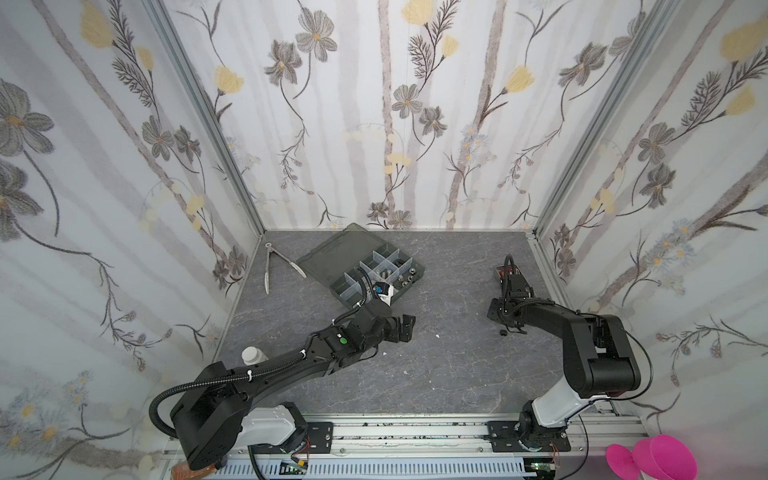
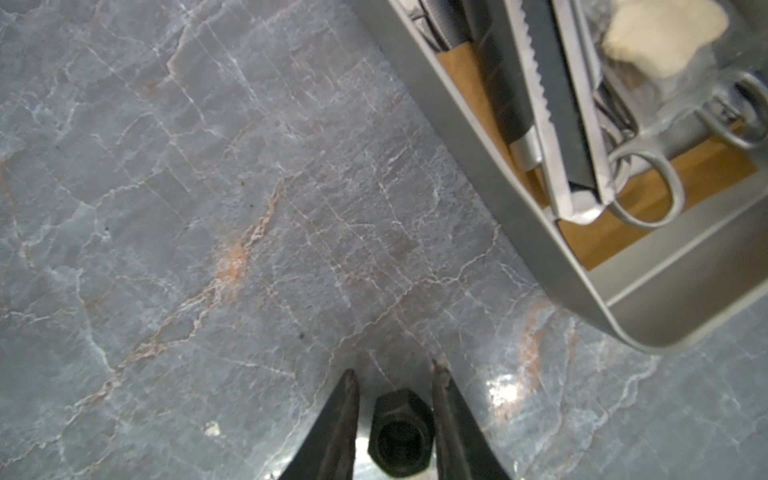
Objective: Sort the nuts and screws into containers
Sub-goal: 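Lower the right gripper onto a black hex nut near the tool tray and close, then carry the black hex nut over the organizer with the right gripper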
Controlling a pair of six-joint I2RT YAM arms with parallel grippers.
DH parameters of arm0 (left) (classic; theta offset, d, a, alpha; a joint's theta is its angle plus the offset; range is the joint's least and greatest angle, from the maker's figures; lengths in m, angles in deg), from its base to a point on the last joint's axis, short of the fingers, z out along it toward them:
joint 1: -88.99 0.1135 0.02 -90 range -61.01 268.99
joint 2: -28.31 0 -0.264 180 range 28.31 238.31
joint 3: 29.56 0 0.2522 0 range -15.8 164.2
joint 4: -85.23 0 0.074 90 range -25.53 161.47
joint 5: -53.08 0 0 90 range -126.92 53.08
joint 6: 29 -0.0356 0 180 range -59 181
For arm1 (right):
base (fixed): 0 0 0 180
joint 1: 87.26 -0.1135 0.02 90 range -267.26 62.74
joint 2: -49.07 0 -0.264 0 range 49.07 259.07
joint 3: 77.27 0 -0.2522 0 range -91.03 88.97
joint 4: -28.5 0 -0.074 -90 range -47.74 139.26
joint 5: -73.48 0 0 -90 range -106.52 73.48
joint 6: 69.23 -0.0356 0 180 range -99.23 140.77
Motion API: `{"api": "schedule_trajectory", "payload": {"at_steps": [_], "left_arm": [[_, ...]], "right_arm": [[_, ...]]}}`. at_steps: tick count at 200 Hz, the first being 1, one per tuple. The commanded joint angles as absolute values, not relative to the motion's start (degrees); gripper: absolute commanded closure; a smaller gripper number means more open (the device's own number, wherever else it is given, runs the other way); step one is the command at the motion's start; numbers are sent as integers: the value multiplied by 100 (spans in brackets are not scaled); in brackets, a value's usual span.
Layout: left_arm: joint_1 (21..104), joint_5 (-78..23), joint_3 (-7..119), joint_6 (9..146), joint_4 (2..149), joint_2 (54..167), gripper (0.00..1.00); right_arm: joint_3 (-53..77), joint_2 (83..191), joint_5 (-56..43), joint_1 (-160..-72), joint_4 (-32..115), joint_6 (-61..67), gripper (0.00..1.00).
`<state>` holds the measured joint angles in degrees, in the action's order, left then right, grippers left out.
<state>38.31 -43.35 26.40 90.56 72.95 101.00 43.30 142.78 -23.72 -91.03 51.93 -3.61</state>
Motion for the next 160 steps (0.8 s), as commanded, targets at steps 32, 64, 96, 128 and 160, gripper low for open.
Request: {"api": "schedule_trajectory", "payload": {"at_steps": [32, 64, 96, 128, 160], "left_arm": [[3828, -4436, 2659, 9091, 7297, 10064, 1], [3842, -4558, 2620, 9078, 7145, 9706, 1], [3850, -4994, 2409, 9134, 6940, 9012, 1], [3862, -5419, 2231, 9193, 6490, 8217, 0], [3870, -5778, 2123, 9253, 5941, 7458, 0]], "right_arm": [[4328, 14090, -2205, -9138, 5310, -362, 84], [4096, 13852, -2203, -9573, 5459, -418, 86], [3385, 14204, -2200, -10534, 5676, -549, 86], [2301, 14840, -1933, -11492, 5753, -717, 86], [972, 15760, -1733, -12278, 5976, -744, 86]]}}
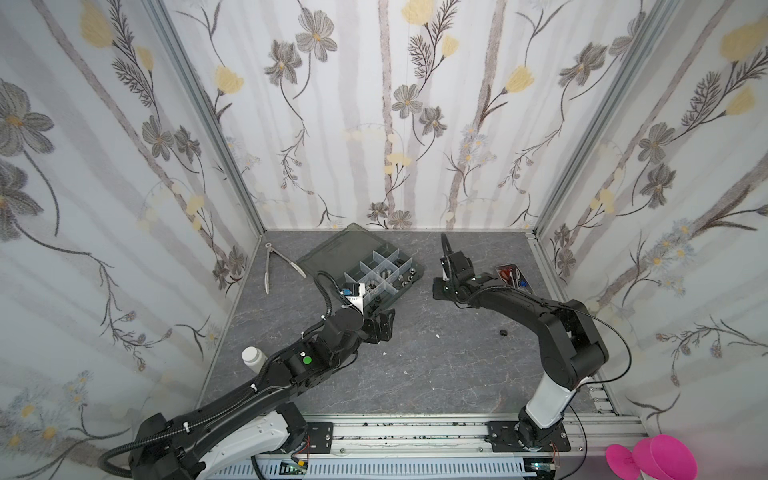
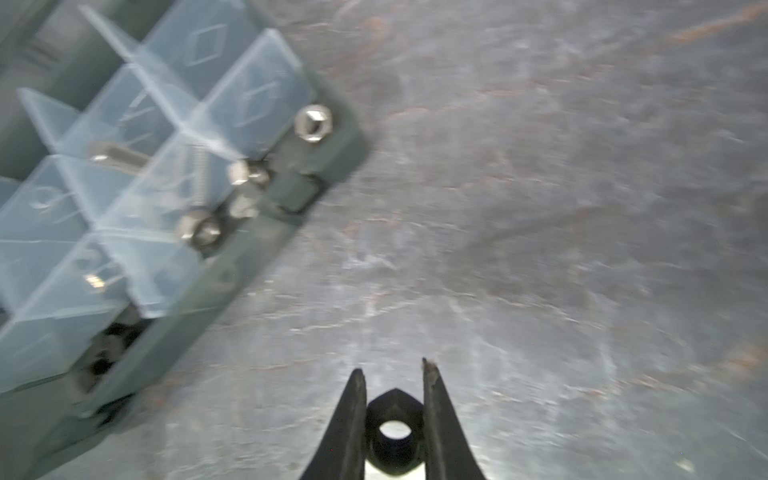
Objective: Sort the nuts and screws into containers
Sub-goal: 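Carry the black hex nut over the organizer with the right gripper, then open the right gripper over a compartment and withdraw toward the last nut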
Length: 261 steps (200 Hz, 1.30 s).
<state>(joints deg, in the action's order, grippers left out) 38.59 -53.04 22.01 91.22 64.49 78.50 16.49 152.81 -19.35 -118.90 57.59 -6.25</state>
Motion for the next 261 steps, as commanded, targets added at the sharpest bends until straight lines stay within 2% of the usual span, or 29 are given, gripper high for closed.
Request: {"api": "schedule_trajectory", "payload": {"at_steps": [1, 49, 88, 98, 128, 155, 191, 222, 261], "left_arm": [[3871, -5785, 2113, 9255, 5920, 7439, 0], [3907, -6002, 1991, 9359, 5364, 6819, 0], [3930, -5996, 1954, 9360, 5328, 6771, 0], [3931, -5994, 1954, 9331, 5357, 6777, 0], [3950, -5962, 1987, 9276, 5405, 6863, 0], [3955, -5898, 2002, 9274, 5467, 6947, 0], [3950, -5593, 2057, 9181, 5786, 7393, 0], [3935, -5198, 2154, 9100, 6359, 8056, 0], [3789, -4901, 2338, 9088, 7086, 8888, 0]], "right_arm": [[927, 15787, -1728, -12300, 5980, -748, 86], [-678, 16971, -1486, -12893, 6285, -793, 86], [-1059, 17323, -1373, -12997, 6352, -820, 84], [-1061, 17341, -1348, -12997, 6327, -829, 80], [-1063, 17326, -1283, -13006, 6261, -827, 53], [-1055, 17233, -1298, -12998, 6280, -814, 49], [-375, 16434, -1593, -12856, 6244, -770, 49], [1093, 15269, -1850, -12454, 6142, -788, 49], [3015, 13595, -2004, -11485, 6151, -837, 51]]}}
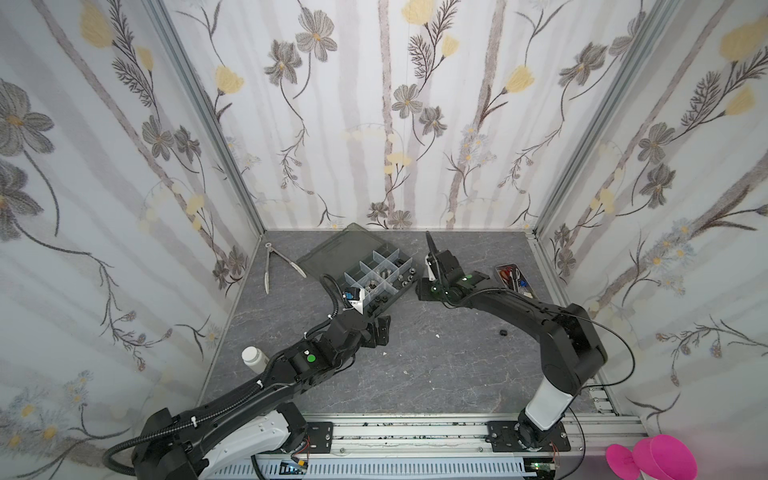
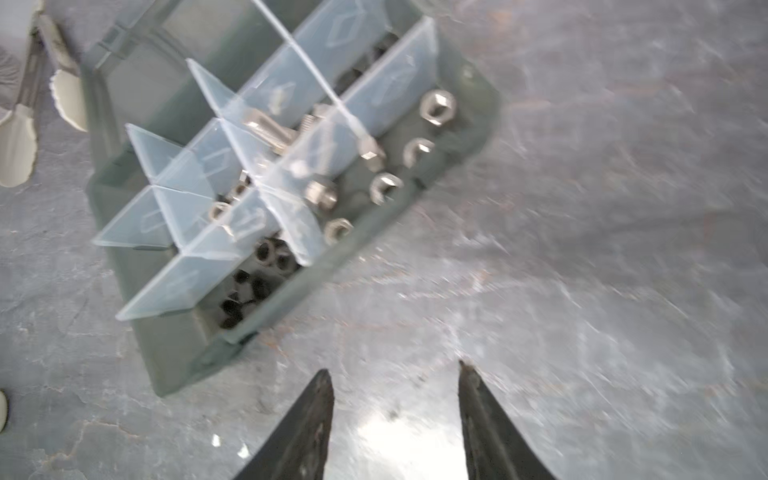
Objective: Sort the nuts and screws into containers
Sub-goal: 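Open the right gripper over a compartment and withdraw toward the last nut, then lower the right gripper onto the last black hex nut and close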
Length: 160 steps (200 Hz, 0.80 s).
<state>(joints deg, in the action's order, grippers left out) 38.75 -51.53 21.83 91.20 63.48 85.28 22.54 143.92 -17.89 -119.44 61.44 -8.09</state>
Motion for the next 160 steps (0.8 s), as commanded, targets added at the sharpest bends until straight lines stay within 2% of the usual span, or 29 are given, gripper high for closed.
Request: {"api": "schedule_trajectory", "payload": {"at_steps": [1, 24, 46, 62, 78, 89, 160], "left_arm": [[3790, -4894, 2344, 9088, 7103, 8909, 0], [3664, -4795, 2558, 9045, 7389, 9436, 0], [3540, -4731, 2733, 8993, 7576, 9840, 0], [3484, -4672, 2844, 8983, 7616, 10015, 0], [3443, -4650, 2911, 8974, 7605, 10171, 0], [3432, -4658, 2936, 8958, 7575, 10183, 0], [3419, -4772, 2807, 8995, 7393, 10065, 0]], "right_arm": [[3069, 13575, -2004, -11468, 6151, -839, 51], [3857, 12702, -2069, -10813, 6280, -850, 51], [4209, 12180, -2820, -10559, 6668, -762, 51], [4436, 11958, -3025, -10371, 6748, -766, 51], [4770, 11854, -3017, -10101, 6700, -795, 49], [4959, 11824, -2983, -9934, 6595, -827, 45], [5665, 11889, -2660, -9372, 5823, -963, 39]]}}
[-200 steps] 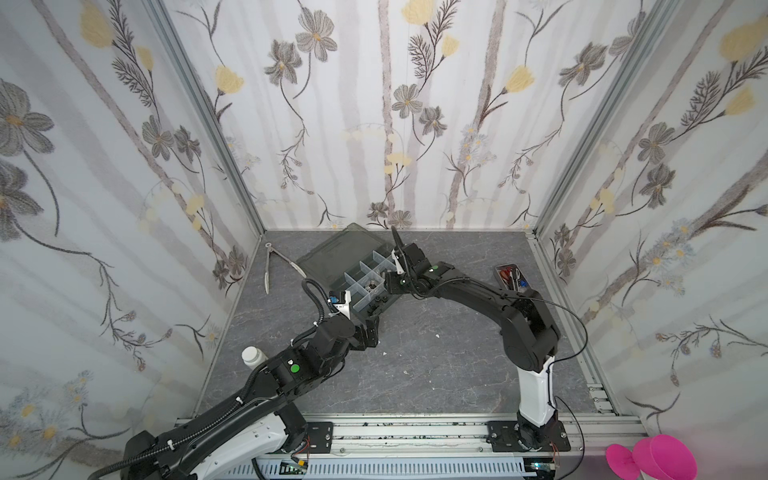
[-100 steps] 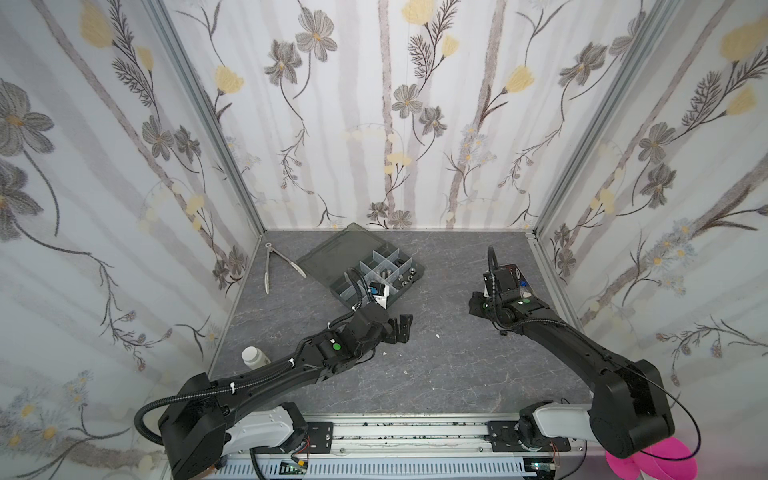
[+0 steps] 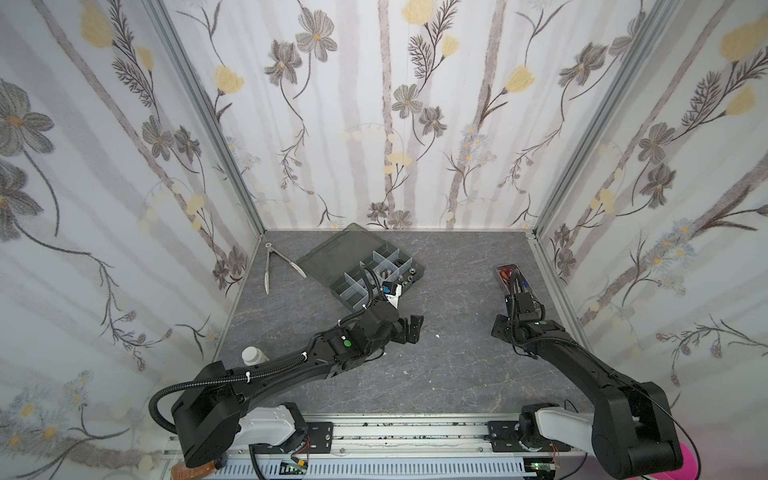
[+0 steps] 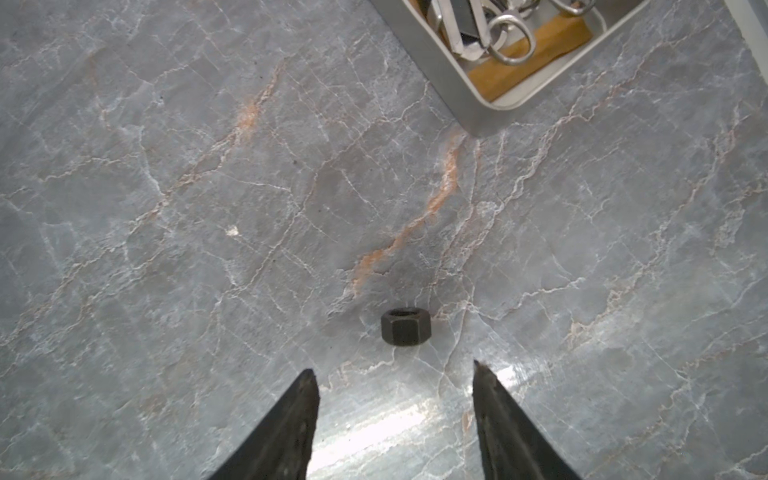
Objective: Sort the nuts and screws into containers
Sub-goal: 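Lower the right gripper onto the last black hex nut and close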
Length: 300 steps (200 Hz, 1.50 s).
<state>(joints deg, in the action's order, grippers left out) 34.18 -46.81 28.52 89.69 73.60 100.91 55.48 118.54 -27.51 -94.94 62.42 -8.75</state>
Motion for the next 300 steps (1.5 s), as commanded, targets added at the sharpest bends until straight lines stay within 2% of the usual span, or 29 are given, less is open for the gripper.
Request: {"api": "schedule_trajectory", "payload": {"at_steps": [1, 46, 120, 194, 254, 278, 300], "left_arm": [[3421, -4772, 2806, 8994, 7389, 10065, 0], [3416, -4843, 2778, 9019, 7319, 9898, 0], [3415, -4901, 2797, 9025, 7257, 9930, 0], [3418, -4914, 2891, 8999, 7210, 9959, 0], [3414, -4975, 2845, 9035, 7147, 9880, 0], [3416, -4950, 2832, 9082, 7156, 9871, 0], [3410, -4945, 2801, 9105, 7171, 9852, 0]], "right_arm": [[5668, 11892, -2648, -9361, 5811, -964, 39], [5720, 12197, -2255, -9201, 5495, -964, 41], [5628, 12750, -2265, -9158, 5251, -904, 45], [5561, 13063, -2059, -9121, 5220, -876, 62], [5540, 13047, -2049, -9130, 5272, -800, 70], [5558, 13028, -2039, -9137, 5307, -780, 68], [5551, 13019, -2064, -9147, 5379, -751, 57]]}}
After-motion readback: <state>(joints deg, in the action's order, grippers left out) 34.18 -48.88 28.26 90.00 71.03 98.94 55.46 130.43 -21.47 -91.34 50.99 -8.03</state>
